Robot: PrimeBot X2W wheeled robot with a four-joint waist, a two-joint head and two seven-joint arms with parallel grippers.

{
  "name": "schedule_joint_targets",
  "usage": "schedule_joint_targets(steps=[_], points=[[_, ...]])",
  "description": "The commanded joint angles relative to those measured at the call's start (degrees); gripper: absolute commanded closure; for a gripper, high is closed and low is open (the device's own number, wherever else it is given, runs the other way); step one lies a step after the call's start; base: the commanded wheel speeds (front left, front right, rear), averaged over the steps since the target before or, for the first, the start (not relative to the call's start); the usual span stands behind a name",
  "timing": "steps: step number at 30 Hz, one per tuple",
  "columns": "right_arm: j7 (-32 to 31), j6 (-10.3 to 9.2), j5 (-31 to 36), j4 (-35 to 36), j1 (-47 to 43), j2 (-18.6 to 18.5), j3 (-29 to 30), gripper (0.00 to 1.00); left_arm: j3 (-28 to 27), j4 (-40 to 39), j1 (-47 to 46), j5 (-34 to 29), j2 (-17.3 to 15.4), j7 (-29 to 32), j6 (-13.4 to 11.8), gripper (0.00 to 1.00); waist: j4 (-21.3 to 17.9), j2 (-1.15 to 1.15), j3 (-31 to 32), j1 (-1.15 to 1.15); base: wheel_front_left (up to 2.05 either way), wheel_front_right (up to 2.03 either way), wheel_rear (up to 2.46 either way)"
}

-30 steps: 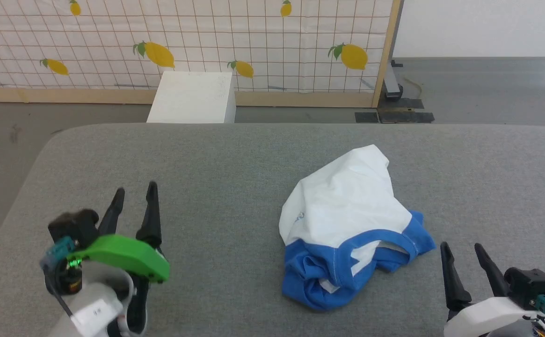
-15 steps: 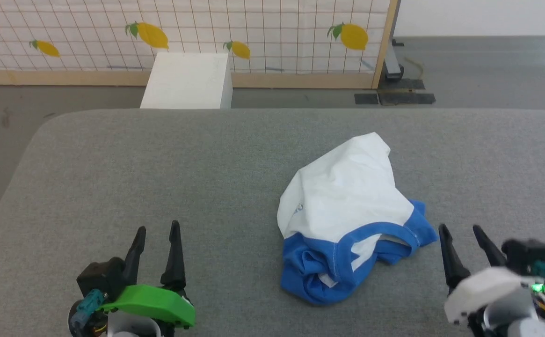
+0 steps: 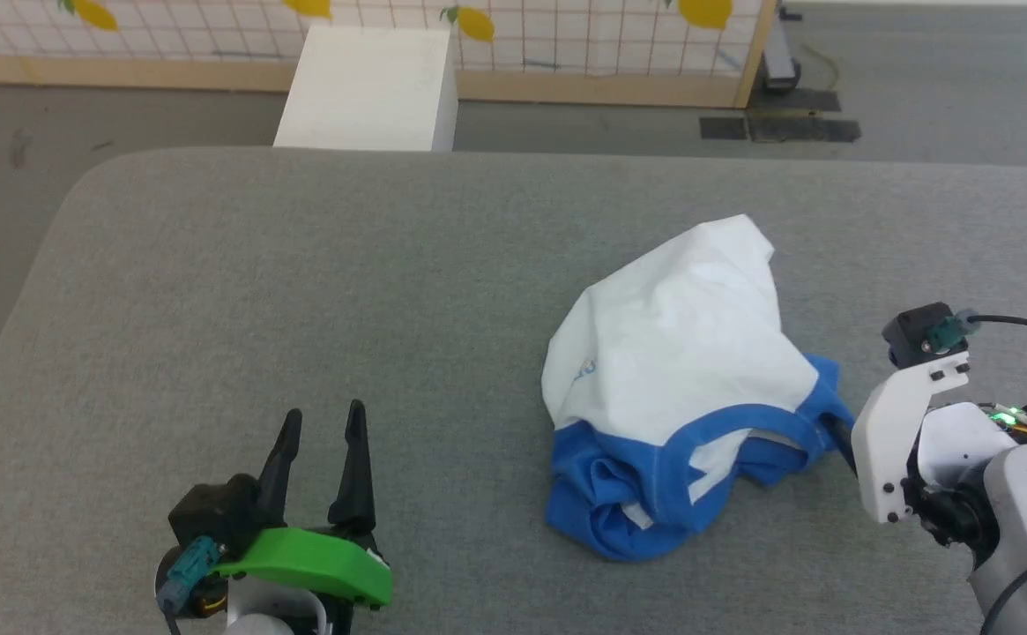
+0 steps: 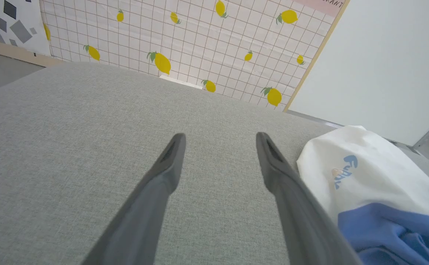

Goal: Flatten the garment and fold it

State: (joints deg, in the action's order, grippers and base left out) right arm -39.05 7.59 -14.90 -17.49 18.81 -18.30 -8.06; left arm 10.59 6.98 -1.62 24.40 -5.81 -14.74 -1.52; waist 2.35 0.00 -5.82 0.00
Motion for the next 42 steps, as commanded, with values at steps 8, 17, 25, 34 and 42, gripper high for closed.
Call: schedule_joint_targets(steps=[8,17,25,34,42], points=[[0.27,-0.1,-5.57,-1.54,1.09,-2.42,-5.61,0.5,-1.0,1.0,-2.64,-1.83,1.51,-0.26,1.91,0.0,3.34,0.0,-4.15,0.0,0.0,0.0,0.0],[7.95,-0.1,-6.88,-0.61,2.16,-4.5,-3.17,1.0,-2.28,2.53,-2.69,-2.45,2.23,-0.26,3.05,0.0,2.1,0.0,-2.11,0.0,0.0,0.0,0.0],[8.74,-0.1,1.94,0.84,-3.32,-7.84,15.93,1.0,-2.31,3.28,-2.14,-2.6,2.59,-0.26,3.88,0.0,1.34,0.0,0.27,0.0,0.0,0.0,0.0],[8.04,-0.1,4.42,2.71,-10.72,1.42,27.36,0.0,-1.74,4.83,-1.39,-1.43,2.78,-0.26,4.53,0.0,0.41,0.0,1.51,0.0,0.0,0.0,0.0],[14.2,-0.1,0.69,12.99,-12.62,7.84,33.38,0.0,5.61,3.05,-7.17,8.25,2.9,7.05,5.46,0.0,-0.12,0.0,3.72,0.0,0.0,0.0,0.0]])
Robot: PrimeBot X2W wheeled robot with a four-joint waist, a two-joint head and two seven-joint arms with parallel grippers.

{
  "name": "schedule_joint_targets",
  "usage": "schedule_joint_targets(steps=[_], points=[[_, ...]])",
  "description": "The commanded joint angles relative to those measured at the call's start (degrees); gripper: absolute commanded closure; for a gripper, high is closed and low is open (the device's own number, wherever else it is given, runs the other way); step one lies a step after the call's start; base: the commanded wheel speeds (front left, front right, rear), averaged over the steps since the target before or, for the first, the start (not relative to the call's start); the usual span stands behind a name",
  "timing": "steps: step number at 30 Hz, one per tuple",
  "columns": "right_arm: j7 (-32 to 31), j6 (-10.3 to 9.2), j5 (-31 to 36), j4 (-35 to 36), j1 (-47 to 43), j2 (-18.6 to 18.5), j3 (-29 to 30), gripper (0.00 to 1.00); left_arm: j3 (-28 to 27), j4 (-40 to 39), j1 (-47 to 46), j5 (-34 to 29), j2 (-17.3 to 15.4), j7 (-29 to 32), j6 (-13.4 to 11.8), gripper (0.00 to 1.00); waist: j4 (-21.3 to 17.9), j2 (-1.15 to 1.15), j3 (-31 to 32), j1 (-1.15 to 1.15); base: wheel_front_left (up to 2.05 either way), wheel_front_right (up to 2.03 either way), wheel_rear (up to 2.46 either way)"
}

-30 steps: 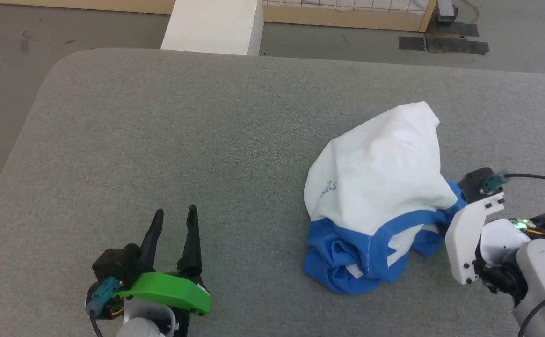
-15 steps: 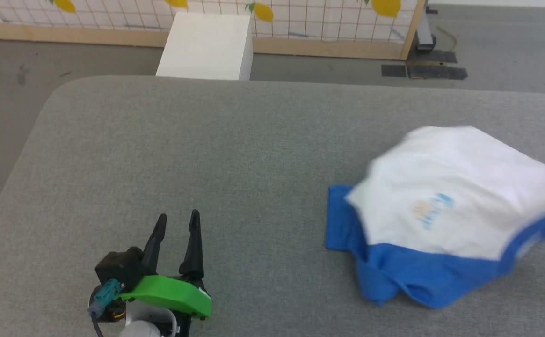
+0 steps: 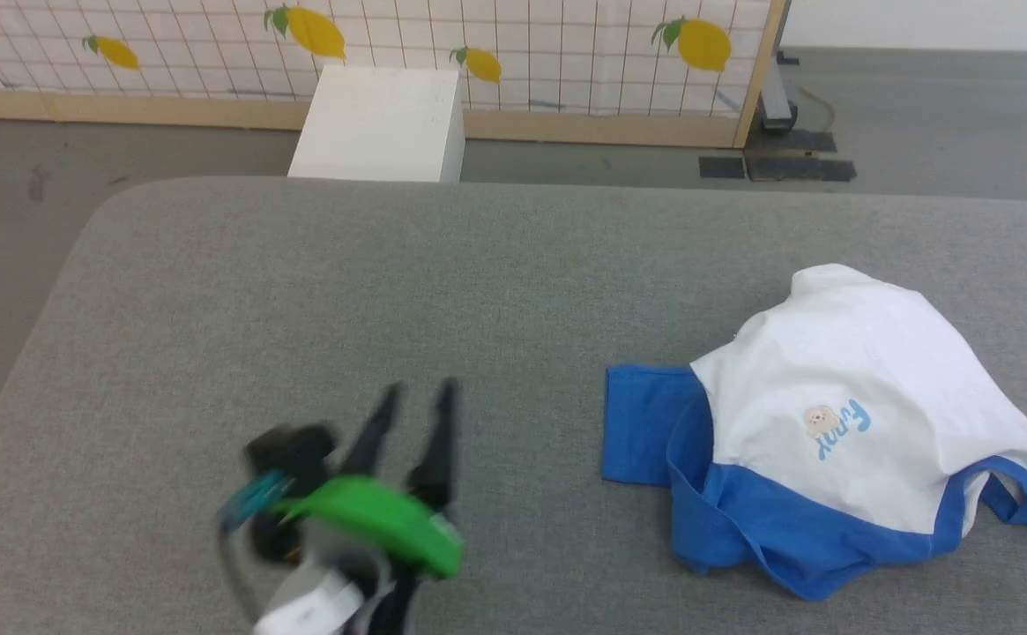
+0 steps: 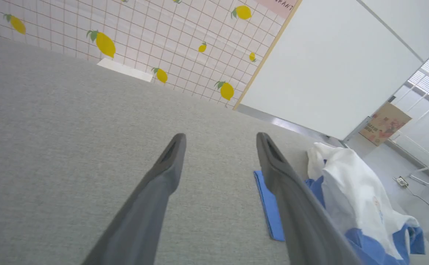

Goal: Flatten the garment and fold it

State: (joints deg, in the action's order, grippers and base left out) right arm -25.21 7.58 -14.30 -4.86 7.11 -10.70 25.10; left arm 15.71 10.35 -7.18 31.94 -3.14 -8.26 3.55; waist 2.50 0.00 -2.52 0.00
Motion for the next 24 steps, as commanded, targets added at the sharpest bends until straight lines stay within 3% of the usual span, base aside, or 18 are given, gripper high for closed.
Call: schedule_joint_targets(steps=[1,6,12,18,23,24], points=[[0.53,-0.09,0.36,1.31,-1.41,0.63,0.56,0.0,2.37,-0.61,-2.98,1.41,0.24,2.48,0.27,0.0,-0.41,0.0,0.57,0.0,0.0,0.0,0.0],[-0.29,-0.09,1.62,5.24,-3.93,2.46,0.88,0.0,14.15,-0.1,-11.7,9.6,0.25,16.58,-2.85,0.0,-1.7,0.0,0.86,0.0,0.0,0.0,0.0],[-1.31,-0.09,2.39,6.84,-4.26,3.64,0.14,0.0,27.32,5.27,-21.75,13.31,0.25,34.87,-8.45,0.0,-4.79,0.0,-1.13,0.0,0.0,0.0,0.0],[-0.9,-0.09,2.38,6.35,-3.8,4.28,-0.31,0.0,34.73,11.77,-26.8,13.45,0.25,41.36,-12.56,0.0,-8.13,0.0,-3.83,0.0,0.0,0.0,0.0],[-0.12,-0.09,2.11,5.85,-3.82,4.33,0.36,0.0,36.78,14.27,-27.75,15.28,0.25,42.33,-12.57,0.0,-8.91,0.0,-5.17,0.0,0.0,0.0,0.0],[0.04,-0.09,2.14,5.76,-3.82,4.3,0.59,0.0,37.12,14.58,-28.06,15.32,0.25,41.92,-12.58,0.84,-8.83,0.0,-5.31,0.0,0.0,0.0,0.0]])
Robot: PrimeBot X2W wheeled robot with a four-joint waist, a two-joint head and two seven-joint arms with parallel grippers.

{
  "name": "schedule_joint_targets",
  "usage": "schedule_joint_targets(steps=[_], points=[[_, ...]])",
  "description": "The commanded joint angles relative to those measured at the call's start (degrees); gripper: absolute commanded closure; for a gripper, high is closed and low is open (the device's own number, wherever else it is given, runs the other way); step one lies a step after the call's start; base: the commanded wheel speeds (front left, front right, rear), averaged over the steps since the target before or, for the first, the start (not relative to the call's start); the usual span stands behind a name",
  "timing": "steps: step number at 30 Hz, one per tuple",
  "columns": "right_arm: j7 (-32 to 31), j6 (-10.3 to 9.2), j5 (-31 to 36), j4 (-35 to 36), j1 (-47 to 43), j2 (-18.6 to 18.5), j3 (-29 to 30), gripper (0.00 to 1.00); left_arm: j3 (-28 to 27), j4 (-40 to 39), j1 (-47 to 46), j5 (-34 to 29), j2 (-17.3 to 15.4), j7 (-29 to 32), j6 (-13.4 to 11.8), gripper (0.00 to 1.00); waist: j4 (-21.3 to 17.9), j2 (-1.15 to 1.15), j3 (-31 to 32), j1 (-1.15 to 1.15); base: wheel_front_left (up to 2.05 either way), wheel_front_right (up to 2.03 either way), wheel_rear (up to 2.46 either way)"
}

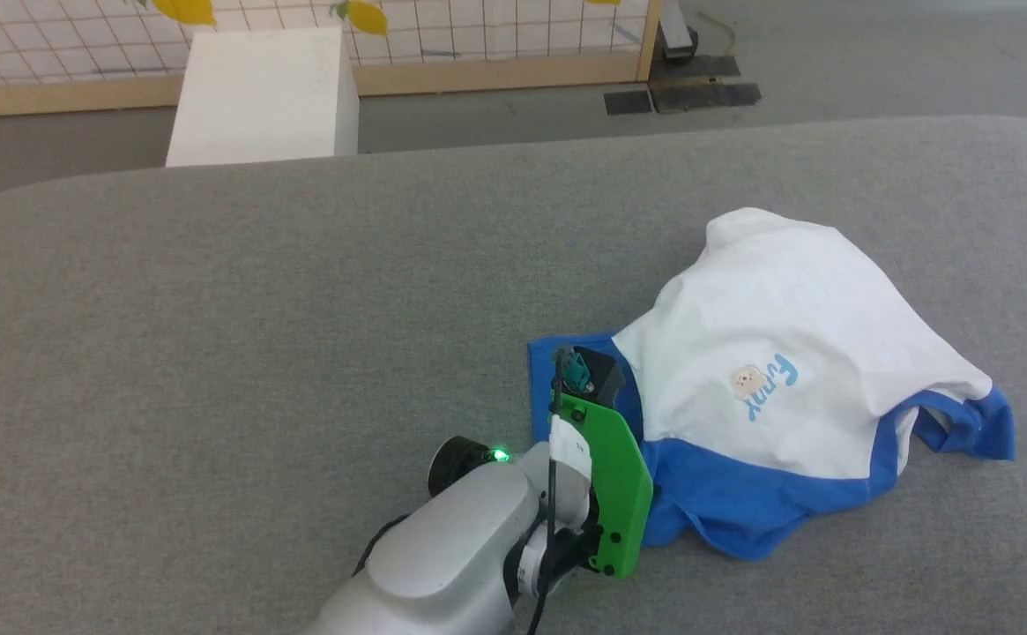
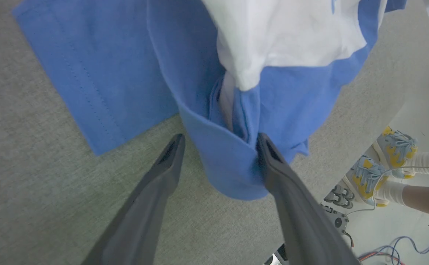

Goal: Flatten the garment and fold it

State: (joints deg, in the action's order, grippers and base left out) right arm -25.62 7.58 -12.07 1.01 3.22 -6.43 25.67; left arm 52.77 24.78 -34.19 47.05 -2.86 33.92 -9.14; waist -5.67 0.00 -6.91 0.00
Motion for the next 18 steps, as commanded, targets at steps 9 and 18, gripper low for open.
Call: schedule_joint_targets(steps=[9,18], points=[[1.0,-0.09,0.48,-0.83,0.31,0.14,-1.06,0.0,-7.47,-0.89,-2.75,4.83,-0.94,-11.1,-1.14,1.0,2.73,0.0,0.04,0.0,0.0,0.0,0.0],[1.22,-0.09,0.45,-1.83,-0.1,0.26,-4.25,0.0,-24.6,-4.14,1.77,7.75,-12.57,-21.63,-11.14,1.0,7.09,0.0,1.78,0.0,0.0,0.0,0.0]])
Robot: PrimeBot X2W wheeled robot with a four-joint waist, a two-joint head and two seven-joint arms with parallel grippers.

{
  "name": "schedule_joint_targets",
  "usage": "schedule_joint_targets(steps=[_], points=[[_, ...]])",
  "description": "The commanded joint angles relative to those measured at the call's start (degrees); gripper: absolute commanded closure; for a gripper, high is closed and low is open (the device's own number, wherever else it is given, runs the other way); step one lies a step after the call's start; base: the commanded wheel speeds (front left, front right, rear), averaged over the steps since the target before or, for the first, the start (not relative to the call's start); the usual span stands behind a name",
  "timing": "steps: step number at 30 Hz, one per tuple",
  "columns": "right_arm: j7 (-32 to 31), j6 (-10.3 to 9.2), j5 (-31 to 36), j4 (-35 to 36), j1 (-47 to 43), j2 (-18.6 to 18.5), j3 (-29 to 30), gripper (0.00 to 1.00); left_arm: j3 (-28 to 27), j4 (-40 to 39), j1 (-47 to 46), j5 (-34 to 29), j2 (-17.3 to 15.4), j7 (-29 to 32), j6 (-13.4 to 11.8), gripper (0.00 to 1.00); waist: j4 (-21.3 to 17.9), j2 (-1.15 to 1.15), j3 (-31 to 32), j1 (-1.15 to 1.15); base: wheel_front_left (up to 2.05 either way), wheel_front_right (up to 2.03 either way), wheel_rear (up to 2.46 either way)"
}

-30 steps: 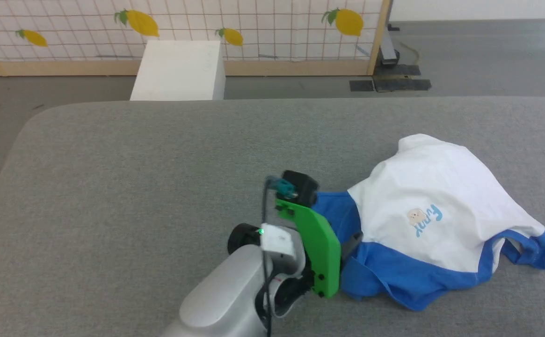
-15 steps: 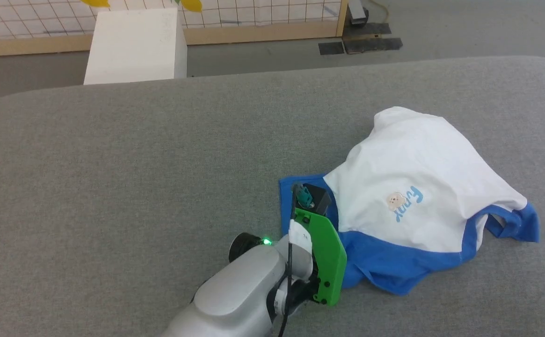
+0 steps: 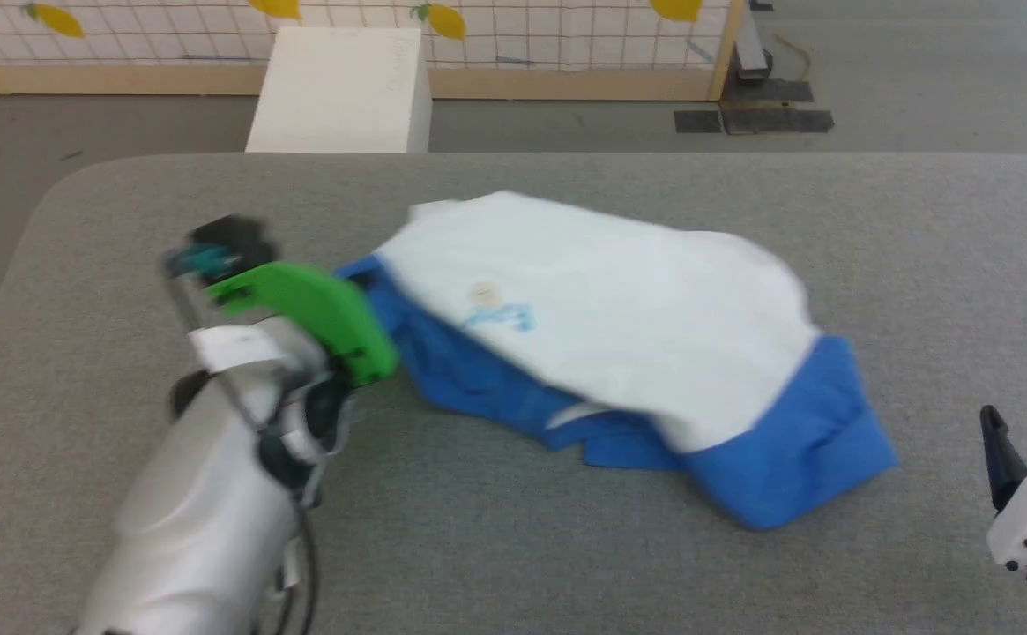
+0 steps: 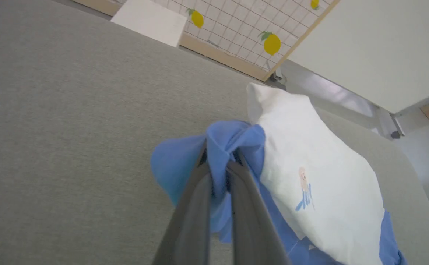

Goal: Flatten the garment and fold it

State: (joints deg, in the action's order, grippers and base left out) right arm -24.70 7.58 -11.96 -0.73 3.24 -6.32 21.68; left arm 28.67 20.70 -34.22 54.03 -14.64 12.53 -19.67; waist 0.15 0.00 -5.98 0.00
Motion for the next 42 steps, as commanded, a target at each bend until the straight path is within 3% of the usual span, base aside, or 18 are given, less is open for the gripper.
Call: schedule_joint_targets(steps=[1,4,8,9,10,14,19,23,26,29,34,36,42], points=[[0.33,-0.09,0.43,-0.16,-0.11,0.16,-0.65,0.0,-1.88,-0.41,3.26,1.31,-2.05,-0.45,-1.66,1.0,1.47,0.0,0.92,0.0,0.0,0.0,0.0],[0.35,-0.09,0.47,-0.57,-0.08,0.14,-1.82,0.0,-5.96,-1.82,9.62,3.12,-5.68,-1.15,-5.16,1.0,2.06,0.0,1.15,0.0,0.0,0.0,0.0],[0.65,-0.09,0.58,-1.14,-0.36,0.3,-2.35,0.0,-9.91,-3.4,17.8,6.66,-6.99,-1.43,-7.29,1.0,2.75,0.0,1.41,0.0,0.0,0.0,0.0],[0.67,-0.09,0.55,-1.3,-0.48,0.33,-2.45,0.0,-10.67,-3.87,19.01,7.41,-6.72,-1.82,-7.33,0.75,2.94,0.0,1.49,0.0,0.0,0.0,0.0],[0.7,-0.09,0.54,-1.55,-0.67,0.38,-2.61,0.0,-10.99,-4.4,20.31,8.02,-6.52,-1.92,-7.12,0.0,3.15,0.0,1.72,0.0,0.0,0.0,0.0],[0.87,-0.09,0.47,-2.1,-1.11,0.54,-3.56,0.0,-13.16,-8.5,22.75,9.5,-5.94,-4.92,-4.28,0.0,3.64,0.0,2.42,0.0,0.0,0.0,0.0],[1.58,-0.09,0.3,-1.99,-1.11,0.43,-5.13,0.0,-16.51,-15.3,26.59,6.75,-7.57,-14.19,-1.34,0.0,3.83,0.0,3.2,0.0,0.0,0.0,0.0],[2.22,-0.09,-0.07,-1.49,-0.63,0.5,-6.21,0.0,-15.8,-18.56,30.65,-1.75,-10.16,-24.28,-0.21,0.0,4.55,0.0,3.21,0.0,0.0,0.0,0.0],[2.25,-0.09,-0.63,-1.24,1.19,0.21,-7.85,0.0,-15.57,-20.36,32.1,-9.52,-9.54,-27.26,1.1,0.0,5.41,0.0,2.31,0.0,0.0,0.0,0.0],[1.45,-0.09,-1.09,-1.5,4.44,-0.76,-10.38,0.0,-17.72,-23.32,32.19,-16.92,-6.3,-27.48,2.67,0.0,6.52,0.0,0.92,0.0,0.0,0.0,0.0],[-3.51,-0.09,-1.4,-5.52,14.14,-3.35,-18.3,0.0,-19.99,-26.18,32.28,-27.63,0.05,-27.51,7.51,0.0,7.84,0.0,-2.27,0.0,0.0,0.0,0.0],[-7.93,-0.09,-1.27,-9.96,20.62,-5.01,-24.22,0.0,-21.25,-25.71,32.01,-30.39,4.0,-27.51,10.28,0.0,8.85,0.0,-4.29,0.0,0.0,0.0,0.0],[-13.33,-0.09,0.61,-18.81,30.73,-6.74,-32.62,0.0,-23.64,-24.51,30.18,-34.79,8.96,-27.52,15.1,0.0,11.41,0.0,-8.07,0.0,0.0,0.0,0.0]])
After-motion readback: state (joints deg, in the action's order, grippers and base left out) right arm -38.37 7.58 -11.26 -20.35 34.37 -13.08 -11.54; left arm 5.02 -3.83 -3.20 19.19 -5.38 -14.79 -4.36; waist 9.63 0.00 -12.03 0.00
